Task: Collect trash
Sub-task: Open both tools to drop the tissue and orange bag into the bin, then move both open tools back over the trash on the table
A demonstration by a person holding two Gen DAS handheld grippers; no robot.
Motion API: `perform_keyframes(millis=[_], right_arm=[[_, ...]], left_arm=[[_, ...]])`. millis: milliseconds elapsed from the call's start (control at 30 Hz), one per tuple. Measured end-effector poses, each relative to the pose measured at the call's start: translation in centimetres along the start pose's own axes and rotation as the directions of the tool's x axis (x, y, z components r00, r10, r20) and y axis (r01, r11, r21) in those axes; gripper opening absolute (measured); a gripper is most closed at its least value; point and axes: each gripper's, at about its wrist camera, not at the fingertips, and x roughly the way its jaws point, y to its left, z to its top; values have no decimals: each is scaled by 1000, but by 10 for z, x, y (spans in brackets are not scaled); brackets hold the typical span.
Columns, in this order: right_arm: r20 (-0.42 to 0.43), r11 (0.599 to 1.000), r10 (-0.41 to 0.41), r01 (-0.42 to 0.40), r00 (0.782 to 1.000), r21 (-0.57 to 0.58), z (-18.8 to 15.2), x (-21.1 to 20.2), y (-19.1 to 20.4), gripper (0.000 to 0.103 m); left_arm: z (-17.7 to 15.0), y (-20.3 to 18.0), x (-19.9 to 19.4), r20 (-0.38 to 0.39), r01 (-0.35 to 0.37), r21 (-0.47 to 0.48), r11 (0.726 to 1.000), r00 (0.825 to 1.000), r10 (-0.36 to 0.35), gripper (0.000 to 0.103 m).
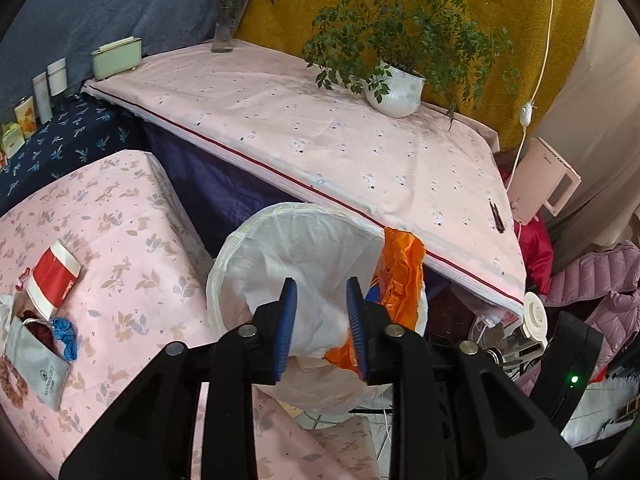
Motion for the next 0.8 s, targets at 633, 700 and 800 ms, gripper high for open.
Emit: perform_keyframes(millis=[633,700,800], right_arm=[[2,1000,-23,23,1000,-20,0,10,11,40],[2,999,-25,25,1000,-29,-1,9,14,41],[3,999,-24,24,1000,-43,-2,8,20,42]], left_arm=[[-9,32,1,10,-160,-38,986,987,160,63],[-12,35,0,11,-178,-34,983,984,178,63],[-15,40,-3,14,-190,-35,981,982,191,63]])
